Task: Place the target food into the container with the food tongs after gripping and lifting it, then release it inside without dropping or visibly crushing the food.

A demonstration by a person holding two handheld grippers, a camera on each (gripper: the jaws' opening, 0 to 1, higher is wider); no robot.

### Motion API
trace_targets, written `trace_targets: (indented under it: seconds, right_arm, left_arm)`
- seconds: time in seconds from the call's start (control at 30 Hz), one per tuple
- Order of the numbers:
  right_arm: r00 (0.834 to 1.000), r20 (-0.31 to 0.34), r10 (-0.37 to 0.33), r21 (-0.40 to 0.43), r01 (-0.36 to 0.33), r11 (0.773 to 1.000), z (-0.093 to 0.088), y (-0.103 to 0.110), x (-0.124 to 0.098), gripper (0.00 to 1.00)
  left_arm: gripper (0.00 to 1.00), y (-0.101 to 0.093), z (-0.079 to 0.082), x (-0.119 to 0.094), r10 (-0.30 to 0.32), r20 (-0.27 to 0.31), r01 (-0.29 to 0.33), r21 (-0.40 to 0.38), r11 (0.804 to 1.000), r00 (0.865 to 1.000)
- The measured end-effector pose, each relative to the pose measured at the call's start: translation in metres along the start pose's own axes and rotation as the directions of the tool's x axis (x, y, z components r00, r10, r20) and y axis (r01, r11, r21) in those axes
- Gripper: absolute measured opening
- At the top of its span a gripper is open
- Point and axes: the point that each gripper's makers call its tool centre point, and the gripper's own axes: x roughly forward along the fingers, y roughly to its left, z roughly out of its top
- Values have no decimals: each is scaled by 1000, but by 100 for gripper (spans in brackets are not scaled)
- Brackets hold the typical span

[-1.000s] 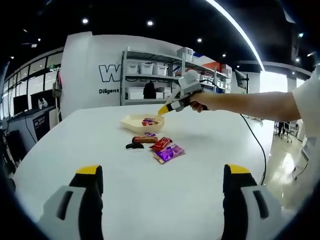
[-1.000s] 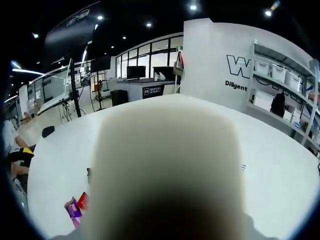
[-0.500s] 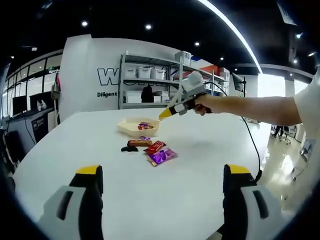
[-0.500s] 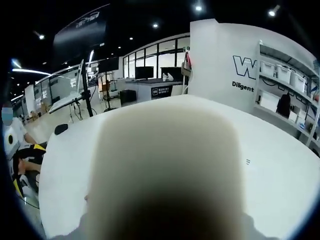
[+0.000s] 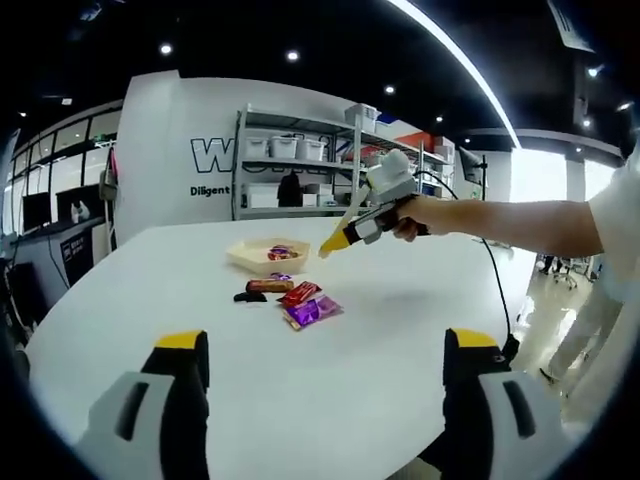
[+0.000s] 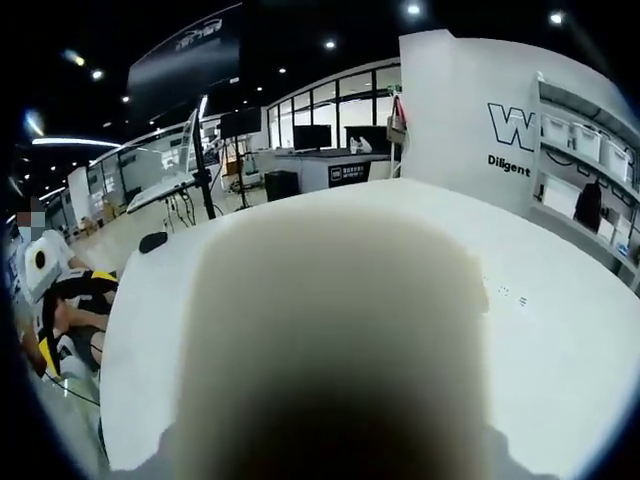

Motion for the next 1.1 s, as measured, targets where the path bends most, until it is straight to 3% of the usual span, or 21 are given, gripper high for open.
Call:
trace_targets:
  seconds: [0.27, 0.67, 1.1]
  right_arm:
    - [999, -32, 44, 6, -44, 999, -23, 15, 14, 19]
    - [996, -53, 66, 20, -65, 998, -37, 30, 28, 20]
    - [992, -91, 85, 19, -84, 996, -57, 44, 11, 20]
  left_arm:
    - [96, -2, 0, -6, 0, 1, 0, 8, 1000, 1000]
    - [95, -2, -1, -11, 8, 1, -8, 8, 1000, 1000]
    - [93, -6, 2, -12, -7, 12, 7, 8, 1000, 1000]
